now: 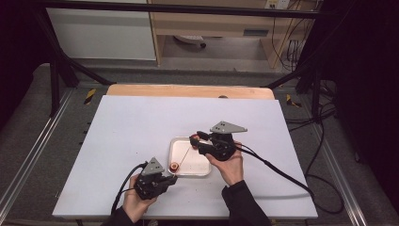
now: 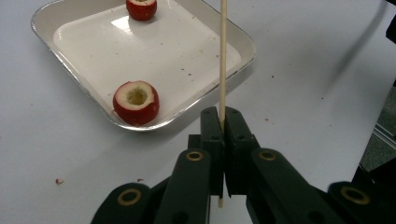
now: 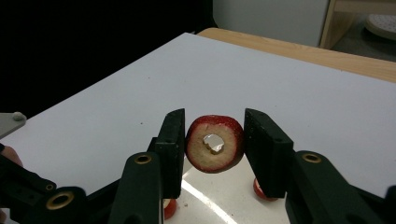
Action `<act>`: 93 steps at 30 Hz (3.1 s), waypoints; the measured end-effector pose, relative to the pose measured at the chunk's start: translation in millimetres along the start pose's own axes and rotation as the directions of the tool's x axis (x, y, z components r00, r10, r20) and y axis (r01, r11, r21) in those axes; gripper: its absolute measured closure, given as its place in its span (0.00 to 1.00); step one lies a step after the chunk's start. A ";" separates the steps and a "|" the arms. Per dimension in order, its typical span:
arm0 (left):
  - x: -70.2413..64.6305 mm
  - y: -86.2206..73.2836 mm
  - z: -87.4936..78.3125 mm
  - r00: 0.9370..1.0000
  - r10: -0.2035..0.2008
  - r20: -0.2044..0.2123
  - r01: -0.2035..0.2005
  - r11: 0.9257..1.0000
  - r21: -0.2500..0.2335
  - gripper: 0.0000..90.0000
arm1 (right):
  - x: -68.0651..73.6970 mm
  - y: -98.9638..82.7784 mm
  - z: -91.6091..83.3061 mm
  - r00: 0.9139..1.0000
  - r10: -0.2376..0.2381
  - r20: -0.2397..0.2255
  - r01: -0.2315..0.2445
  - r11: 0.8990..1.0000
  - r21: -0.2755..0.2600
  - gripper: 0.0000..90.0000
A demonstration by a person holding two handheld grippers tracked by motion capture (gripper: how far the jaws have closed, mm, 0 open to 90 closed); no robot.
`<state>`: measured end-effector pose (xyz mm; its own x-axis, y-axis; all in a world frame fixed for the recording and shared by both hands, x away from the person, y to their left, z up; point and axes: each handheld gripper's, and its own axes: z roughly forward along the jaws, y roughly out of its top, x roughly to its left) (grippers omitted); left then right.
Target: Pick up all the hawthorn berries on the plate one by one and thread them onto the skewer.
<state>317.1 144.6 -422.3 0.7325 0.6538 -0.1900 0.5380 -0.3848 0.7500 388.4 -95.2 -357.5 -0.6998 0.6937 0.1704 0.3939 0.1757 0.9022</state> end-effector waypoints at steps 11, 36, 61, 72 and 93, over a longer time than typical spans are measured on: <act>-1.3 2.9 -0.2 0.996 -0.070 0.048 0.071 0.997 -0.020 0.98 | 0.5 4.4 -3.1 0.989 0.126 -0.077 -0.127 0.992 -0.012 0.67; -3.9 5.0 -8.3 0.993 -0.087 0.074 0.090 0.995 -0.036 0.98 | 1.9 7.3 -9.0 0.986 0.118 -0.116 -0.123 0.992 -0.038 0.67; 4.0 1.8 -5.0 0.962 -0.218 0.163 0.225 0.974 -0.023 0.98 | 12.1 -7.9 0.0 0.995 -0.029 -0.091 0.024 0.998 -0.064 0.67; 1.0 -1.0 -3.0 0.960 -0.236 0.151 0.243 0.969 -0.030 0.98 | 17.5 -14.7 2.7 0.996 -0.061 -0.070 0.055 0.995 -0.084 0.67; 2.9 -3.1 -5.6 0.967 -0.227 0.111 0.236 0.969 -0.074 0.99 | 23.1 -25.2 8.3 0.995 -0.022 -0.098 0.018 0.999 -0.041 0.67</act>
<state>315.2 151.3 -421.6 0.6330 0.6472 -0.4247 0.6630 -0.1702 0.7290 367.3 -77.8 -379.5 -0.7633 0.6178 0.1887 0.3565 0.1592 0.9206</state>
